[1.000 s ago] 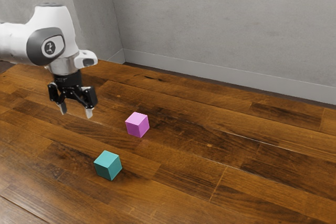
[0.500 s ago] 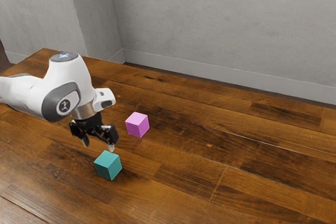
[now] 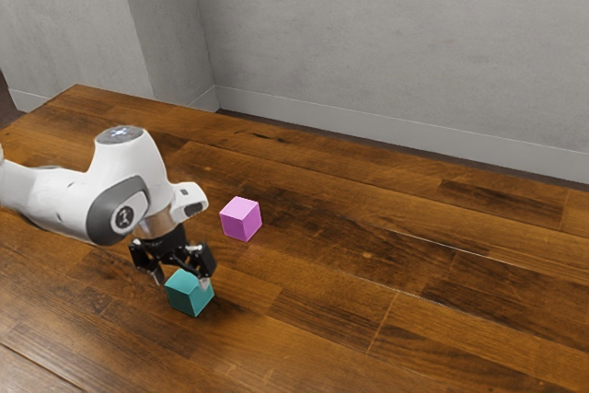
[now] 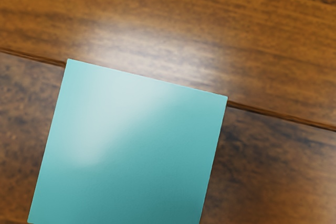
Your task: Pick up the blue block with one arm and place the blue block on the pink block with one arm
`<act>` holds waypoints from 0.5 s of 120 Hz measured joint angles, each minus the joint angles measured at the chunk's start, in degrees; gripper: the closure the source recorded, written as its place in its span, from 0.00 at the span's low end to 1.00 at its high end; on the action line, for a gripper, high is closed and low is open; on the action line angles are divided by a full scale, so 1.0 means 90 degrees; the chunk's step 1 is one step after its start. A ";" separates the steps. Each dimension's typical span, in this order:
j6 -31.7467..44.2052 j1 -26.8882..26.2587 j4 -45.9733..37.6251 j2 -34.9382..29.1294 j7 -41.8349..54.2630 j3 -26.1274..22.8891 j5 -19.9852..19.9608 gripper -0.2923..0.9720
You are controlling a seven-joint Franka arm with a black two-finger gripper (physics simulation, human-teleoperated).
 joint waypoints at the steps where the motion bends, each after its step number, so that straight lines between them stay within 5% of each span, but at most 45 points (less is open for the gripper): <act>1: 0.0010 -0.0001 0.0000 0.0006 -0.0001 0.0001 0.0003 0.23; 60: 0.0690 0.0357 0.0189 0.0663 0.0505 0.0010 0.0173 0.23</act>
